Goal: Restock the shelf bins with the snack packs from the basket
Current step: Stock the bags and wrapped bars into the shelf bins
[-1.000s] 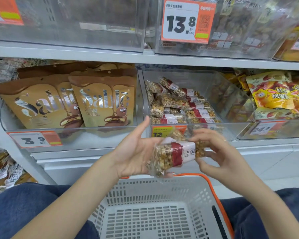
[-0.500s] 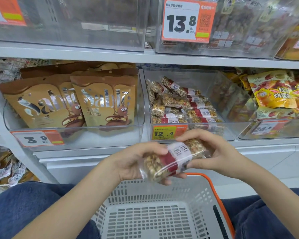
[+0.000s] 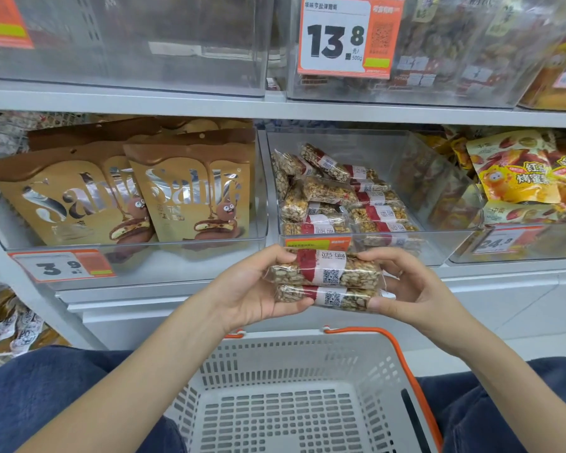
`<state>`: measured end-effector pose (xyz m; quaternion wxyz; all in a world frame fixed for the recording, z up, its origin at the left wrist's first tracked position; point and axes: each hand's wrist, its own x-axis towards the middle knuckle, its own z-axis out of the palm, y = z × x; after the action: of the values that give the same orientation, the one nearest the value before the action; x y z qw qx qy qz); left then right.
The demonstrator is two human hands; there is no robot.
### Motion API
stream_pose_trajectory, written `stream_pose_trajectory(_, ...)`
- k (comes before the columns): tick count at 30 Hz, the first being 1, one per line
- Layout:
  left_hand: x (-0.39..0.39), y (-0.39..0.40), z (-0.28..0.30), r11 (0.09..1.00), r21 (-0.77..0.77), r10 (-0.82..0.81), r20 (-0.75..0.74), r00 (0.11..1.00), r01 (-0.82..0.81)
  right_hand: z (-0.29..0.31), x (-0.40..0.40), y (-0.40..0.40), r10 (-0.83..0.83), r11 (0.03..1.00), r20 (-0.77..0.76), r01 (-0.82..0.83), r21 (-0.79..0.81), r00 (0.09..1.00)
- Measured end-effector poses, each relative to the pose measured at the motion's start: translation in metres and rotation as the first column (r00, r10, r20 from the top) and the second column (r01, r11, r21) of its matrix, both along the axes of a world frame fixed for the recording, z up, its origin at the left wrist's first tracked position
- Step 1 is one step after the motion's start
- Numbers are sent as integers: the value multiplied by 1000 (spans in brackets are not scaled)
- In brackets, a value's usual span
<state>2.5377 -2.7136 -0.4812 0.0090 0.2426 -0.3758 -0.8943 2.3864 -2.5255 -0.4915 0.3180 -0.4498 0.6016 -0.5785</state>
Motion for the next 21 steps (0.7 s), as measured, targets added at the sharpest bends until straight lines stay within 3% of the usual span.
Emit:
stream_pose_trajectory(10,-7,2,1,1000,-1,-6,-29,1000,6,5,9,5,-244,962,50,248,-116,969)
stream_pose_trajectory(12,-6,-1,2,996,-87,12,-69,998,-18,14,5,9,-318,935,54,322,-147,947)
stream_pose_trajectory(14,-6,-6,4,958,-247,120,-107,987,-143,28,-8,17,-436,877,49,437,-199,899)
stream_pose_trajectory(16,-5,-10,7,851,-433,248,-164,955,-295,42,-31,25,-589,788,-46,561,-253,807)
stream_pose_trajectory(18,-4,-13,6,663,-647,303,-228,925,-376,51,-59,27,-716,697,-240,653,-296,655)
stream_pose_trajectory(21,-6,-17,-5,209,-907,250,-311,917,-364,57,-102,8,-718,628,-599,701,-338,355)
